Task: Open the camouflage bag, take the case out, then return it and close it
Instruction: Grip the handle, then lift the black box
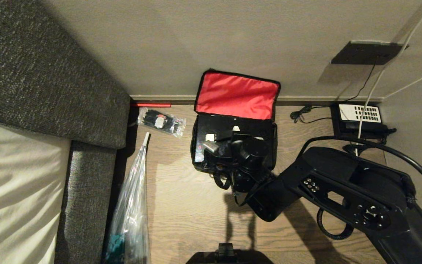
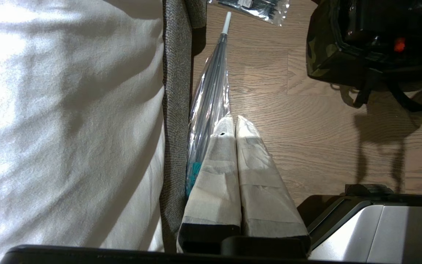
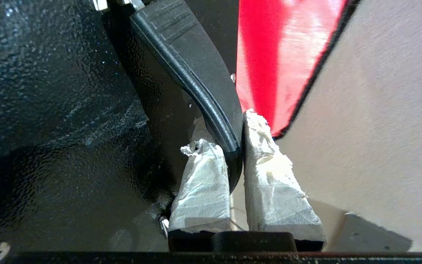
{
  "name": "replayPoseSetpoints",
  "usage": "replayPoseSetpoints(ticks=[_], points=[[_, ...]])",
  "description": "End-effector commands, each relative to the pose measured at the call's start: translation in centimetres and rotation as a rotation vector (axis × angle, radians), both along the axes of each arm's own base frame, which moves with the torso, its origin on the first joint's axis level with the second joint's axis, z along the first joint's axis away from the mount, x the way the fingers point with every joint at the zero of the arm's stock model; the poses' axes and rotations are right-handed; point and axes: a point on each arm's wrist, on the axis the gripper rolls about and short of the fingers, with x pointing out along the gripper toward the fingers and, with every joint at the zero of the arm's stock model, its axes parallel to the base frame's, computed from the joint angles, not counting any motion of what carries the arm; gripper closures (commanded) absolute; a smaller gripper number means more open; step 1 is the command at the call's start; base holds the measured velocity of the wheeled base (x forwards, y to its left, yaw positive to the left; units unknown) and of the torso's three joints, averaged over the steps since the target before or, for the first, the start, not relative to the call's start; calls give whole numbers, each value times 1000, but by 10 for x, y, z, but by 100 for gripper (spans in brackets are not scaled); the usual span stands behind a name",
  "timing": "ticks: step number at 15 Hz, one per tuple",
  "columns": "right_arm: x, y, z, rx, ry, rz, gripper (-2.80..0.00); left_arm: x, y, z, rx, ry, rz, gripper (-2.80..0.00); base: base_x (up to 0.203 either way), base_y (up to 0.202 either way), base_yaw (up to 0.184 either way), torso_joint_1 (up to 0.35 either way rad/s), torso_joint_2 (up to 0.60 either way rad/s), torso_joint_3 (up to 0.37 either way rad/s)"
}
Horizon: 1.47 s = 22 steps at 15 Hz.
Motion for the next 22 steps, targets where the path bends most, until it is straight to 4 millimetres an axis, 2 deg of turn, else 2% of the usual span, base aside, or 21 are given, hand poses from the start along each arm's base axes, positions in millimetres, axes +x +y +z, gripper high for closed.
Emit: replayPoseSetpoints(ticks=[1, 13, 18, 22], points=[[-4, -1, 14, 5, -23, -5, 0, 0, 0, 0, 0, -1, 1, 0, 0, 0, 0, 0, 0, 0], [-24, -1, 48, -11, -62, 1, 0, 0, 0, 0, 0, 0, 1, 0, 0, 0, 0, 0, 0, 0], [-33, -8, 69, -11, -83, -6, 0, 0, 0, 0, 0, 0, 1, 0, 0, 0, 0, 0, 0, 0], [-41, -13, 78, -23, -84, -22, 0, 0, 0, 0, 0, 0, 1, 0, 0, 0, 0, 0, 0, 0]])
